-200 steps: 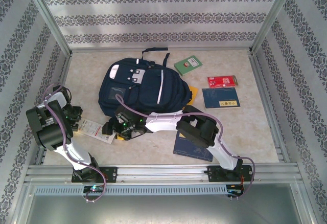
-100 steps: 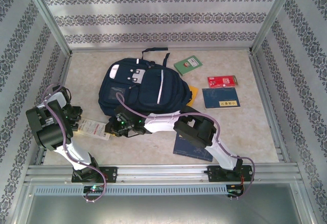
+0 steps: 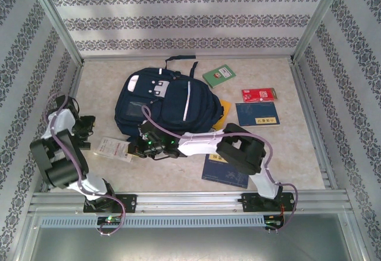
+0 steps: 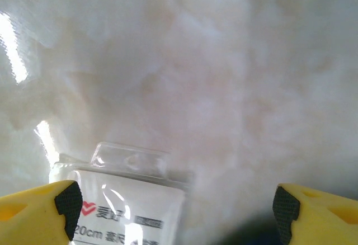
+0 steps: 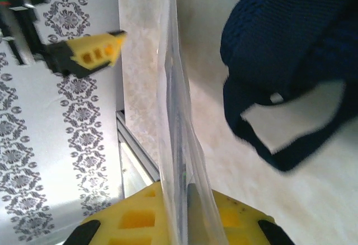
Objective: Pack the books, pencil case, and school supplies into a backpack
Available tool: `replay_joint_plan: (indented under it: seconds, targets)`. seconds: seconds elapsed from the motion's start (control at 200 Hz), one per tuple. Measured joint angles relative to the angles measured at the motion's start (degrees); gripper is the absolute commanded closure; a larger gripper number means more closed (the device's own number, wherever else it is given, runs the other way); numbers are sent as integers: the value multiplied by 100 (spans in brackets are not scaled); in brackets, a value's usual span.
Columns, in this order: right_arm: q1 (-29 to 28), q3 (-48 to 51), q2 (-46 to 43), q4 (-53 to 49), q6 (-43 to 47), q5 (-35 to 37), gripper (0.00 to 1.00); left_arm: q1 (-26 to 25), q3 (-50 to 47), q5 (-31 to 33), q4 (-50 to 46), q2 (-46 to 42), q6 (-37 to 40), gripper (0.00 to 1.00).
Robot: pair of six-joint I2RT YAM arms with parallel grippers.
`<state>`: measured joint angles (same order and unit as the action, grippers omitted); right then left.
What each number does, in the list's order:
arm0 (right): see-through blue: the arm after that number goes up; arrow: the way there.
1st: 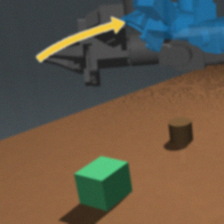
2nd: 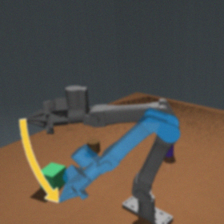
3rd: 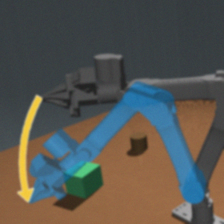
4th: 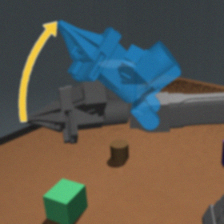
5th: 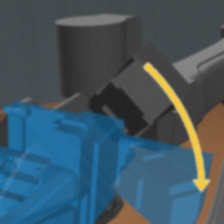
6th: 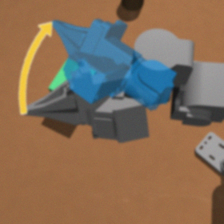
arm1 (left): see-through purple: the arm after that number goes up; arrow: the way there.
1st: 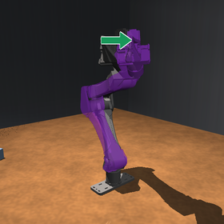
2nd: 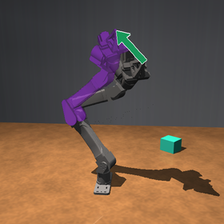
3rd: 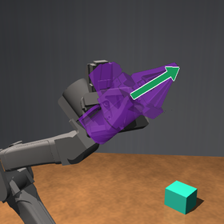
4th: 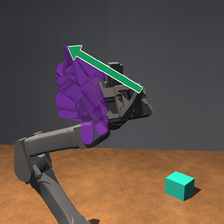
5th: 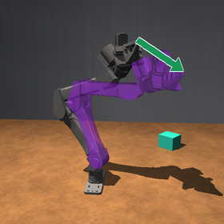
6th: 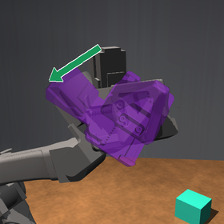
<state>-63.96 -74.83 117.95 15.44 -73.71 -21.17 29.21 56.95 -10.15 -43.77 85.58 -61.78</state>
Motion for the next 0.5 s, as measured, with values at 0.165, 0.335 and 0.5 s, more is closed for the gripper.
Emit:
replay_joint_plan:
  seconds: [0.165,0.335,0.5]
  targets:
    - [0,651,-951,-553,546,175,100,-214,354,17,-267,-927,2,9]
    - [11,1128,-1991,-1088,1165,343,100,-728,459,74,-483,-1499,11,9]
    - [166,1351,-3040,-1504,1687,400,100,-1585,737,188,-562,-1869,188,8]
